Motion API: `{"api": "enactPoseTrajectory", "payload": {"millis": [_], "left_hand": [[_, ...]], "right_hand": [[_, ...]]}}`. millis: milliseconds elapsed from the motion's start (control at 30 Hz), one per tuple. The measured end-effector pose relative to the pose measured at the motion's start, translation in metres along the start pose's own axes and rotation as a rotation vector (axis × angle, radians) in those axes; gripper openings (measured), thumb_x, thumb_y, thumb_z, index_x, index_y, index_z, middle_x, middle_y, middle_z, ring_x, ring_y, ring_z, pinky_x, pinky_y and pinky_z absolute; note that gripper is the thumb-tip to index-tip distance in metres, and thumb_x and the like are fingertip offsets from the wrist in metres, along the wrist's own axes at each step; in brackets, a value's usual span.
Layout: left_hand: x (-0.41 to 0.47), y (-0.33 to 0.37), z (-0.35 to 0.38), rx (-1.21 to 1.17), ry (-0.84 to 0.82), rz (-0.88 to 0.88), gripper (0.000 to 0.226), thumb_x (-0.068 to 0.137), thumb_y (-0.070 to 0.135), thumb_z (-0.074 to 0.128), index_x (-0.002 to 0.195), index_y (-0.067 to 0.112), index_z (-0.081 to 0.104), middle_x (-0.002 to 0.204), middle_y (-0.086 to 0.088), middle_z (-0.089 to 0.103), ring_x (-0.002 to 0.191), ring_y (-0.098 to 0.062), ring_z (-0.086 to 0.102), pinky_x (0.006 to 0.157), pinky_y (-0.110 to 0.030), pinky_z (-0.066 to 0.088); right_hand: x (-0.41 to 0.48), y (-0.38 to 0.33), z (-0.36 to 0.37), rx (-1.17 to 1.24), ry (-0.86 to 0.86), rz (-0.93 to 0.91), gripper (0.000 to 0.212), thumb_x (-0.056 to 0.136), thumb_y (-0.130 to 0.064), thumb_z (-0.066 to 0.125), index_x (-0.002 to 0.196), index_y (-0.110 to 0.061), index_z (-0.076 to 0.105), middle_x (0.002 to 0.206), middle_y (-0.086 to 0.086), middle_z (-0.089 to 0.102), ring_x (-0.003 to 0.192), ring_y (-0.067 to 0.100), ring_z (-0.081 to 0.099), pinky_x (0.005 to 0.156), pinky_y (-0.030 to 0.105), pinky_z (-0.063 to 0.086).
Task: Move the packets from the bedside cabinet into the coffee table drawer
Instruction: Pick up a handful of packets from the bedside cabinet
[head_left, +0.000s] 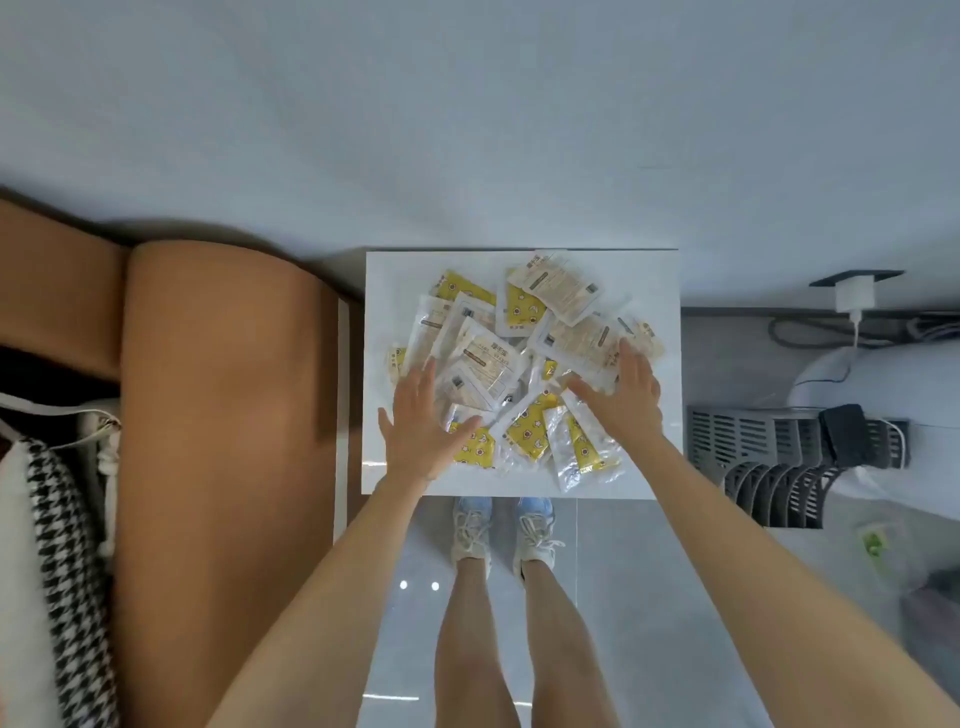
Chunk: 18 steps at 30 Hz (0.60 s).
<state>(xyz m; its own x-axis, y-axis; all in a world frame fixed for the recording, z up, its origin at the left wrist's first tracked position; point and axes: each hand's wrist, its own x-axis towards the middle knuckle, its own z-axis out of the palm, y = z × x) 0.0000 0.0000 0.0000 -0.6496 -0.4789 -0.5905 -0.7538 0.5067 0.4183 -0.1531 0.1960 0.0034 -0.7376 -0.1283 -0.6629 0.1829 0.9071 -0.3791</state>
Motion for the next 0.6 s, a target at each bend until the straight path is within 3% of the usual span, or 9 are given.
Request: {"api": "enactPoseTrajectory", "payload": {"millis": [100,200,333,400,467,600], "left_hand": [[0.000,-0.004,0.015,0.040,0.007,-0.022,0.093,0.080,0.062,0.058,0.151,0.027,0.010,0.158,-0.002,0.012,0.146,-0.022,0.011,0.113,-0.058,0.011],[0.003,-0.012,0.023,0.005,0.156,0.017,0.081,0.082,0.063,0.045,0.145,0.014,0.031,0.141,-0.011,0.044,0.131,-0.030,0.040,0.104,-0.049,0.037],[0.015,-0.014,0.020,-0.010,0.205,-0.004,0.062,0.086,0.045,0.058,0.136,0.012,0.043,0.122,-0.011,0.052,0.116,-0.029,0.043,0.094,-0.039,0.040],[0.017,-0.013,0.021,-0.040,0.205,-0.019,0.061,0.081,0.046,0.061,0.131,0.014,0.048,0.120,-0.010,0.053,0.114,-0.027,0.041,0.087,-0.032,0.038],[0.019,-0.011,0.020,-0.103,0.211,-0.035,0.059,0.076,0.048,0.059,0.126,0.016,0.052,0.118,-0.007,0.054,0.111,-0.023,0.041,0.083,-0.023,0.031],[0.020,-0.002,0.021,-0.224,0.248,-0.090,0.047,0.080,0.032,0.068,0.122,0.014,0.055,0.120,-0.005,0.054,0.112,-0.021,0.037,0.084,-0.023,0.031]], "right_hand": [[-0.001,0.004,0.018,0.010,0.022,-0.002,0.101,0.076,-0.068,0.060,0.153,-0.029,0.007,0.161,0.005,-0.002,0.146,0.033,0.007,0.113,0.059,0.021],[-0.006,0.007,0.033,0.048,0.099,-0.024,0.089,0.082,-0.064,0.056,0.151,-0.028,0.015,0.161,0.005,-0.001,0.147,0.029,0.007,0.116,0.056,0.017],[-0.001,0.006,0.034,0.241,0.214,0.023,0.054,0.086,-0.055,0.057,0.129,-0.024,0.045,0.158,0.000,0.018,0.144,0.025,0.020,0.114,0.055,0.023],[0.001,0.006,0.032,0.291,0.281,0.039,0.046,0.085,-0.051,0.062,0.118,-0.022,0.050,0.151,0.000,0.030,0.139,0.025,0.029,0.111,0.054,0.027],[0.006,0.004,0.029,0.322,0.308,0.077,0.055,0.081,-0.051,0.067,0.122,-0.021,0.046,0.146,0.001,0.032,0.135,0.026,0.032,0.110,0.053,0.028],[0.015,0.000,0.024,0.328,0.274,0.166,0.084,0.078,-0.044,0.073,0.144,-0.022,0.027,0.155,0.004,0.021,0.139,0.029,0.024,0.112,0.055,0.022]]}}
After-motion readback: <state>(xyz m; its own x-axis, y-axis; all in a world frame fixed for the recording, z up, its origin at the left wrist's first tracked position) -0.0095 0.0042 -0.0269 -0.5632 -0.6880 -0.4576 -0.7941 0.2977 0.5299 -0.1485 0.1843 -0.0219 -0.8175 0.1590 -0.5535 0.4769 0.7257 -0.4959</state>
